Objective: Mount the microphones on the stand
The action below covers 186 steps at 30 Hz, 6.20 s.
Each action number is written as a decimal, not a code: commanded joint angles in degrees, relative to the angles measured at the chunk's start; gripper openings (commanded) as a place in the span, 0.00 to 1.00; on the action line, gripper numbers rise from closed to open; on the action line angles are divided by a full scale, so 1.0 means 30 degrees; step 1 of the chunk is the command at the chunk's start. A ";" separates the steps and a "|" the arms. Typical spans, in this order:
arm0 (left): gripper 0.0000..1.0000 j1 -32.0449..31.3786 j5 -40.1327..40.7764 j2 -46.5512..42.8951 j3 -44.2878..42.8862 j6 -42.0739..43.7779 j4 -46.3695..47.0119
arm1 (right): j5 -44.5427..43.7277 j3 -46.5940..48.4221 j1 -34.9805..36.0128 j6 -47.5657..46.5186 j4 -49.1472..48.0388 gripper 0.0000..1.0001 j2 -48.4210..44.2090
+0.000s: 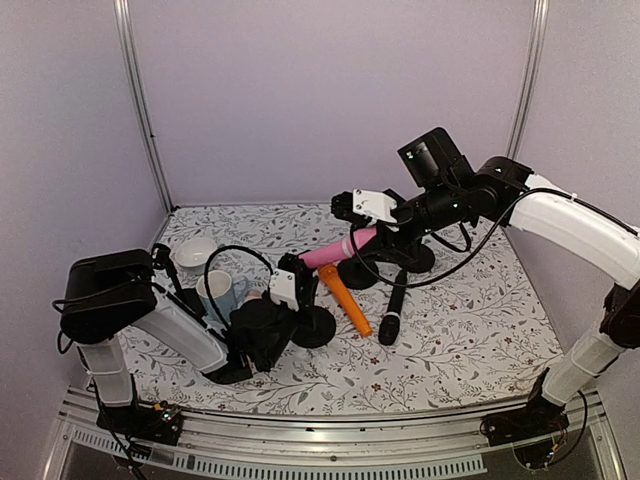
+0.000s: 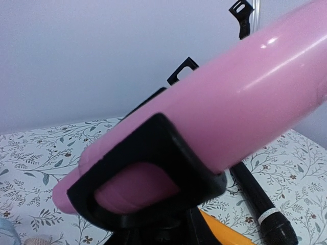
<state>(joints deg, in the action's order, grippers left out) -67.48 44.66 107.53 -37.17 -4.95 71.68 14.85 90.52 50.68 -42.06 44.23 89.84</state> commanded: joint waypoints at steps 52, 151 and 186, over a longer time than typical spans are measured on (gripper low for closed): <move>0.00 -0.1617 -0.5197 0.0252 -0.1615 0.1269 0.2890 | 0.0962 0.1571 0.1151 0.2425 0.2659 0.00 0.7867; 0.61 -0.0335 -0.6145 -0.4567 0.0423 -0.3361 -1.0028 | 0.8208 -0.4756 -0.4030 0.5446 -0.2604 0.85 -0.4629; 0.53 -0.2641 -0.0769 -1.2905 0.0521 -0.6431 -2.0551 | 0.3337 -0.1109 0.0705 0.5959 -0.3347 0.87 -0.1350</move>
<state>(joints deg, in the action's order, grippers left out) -74.63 39.16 69.34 -34.02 -23.03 12.36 34.35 85.12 50.81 -27.59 37.78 84.03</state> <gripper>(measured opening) 0.526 0.859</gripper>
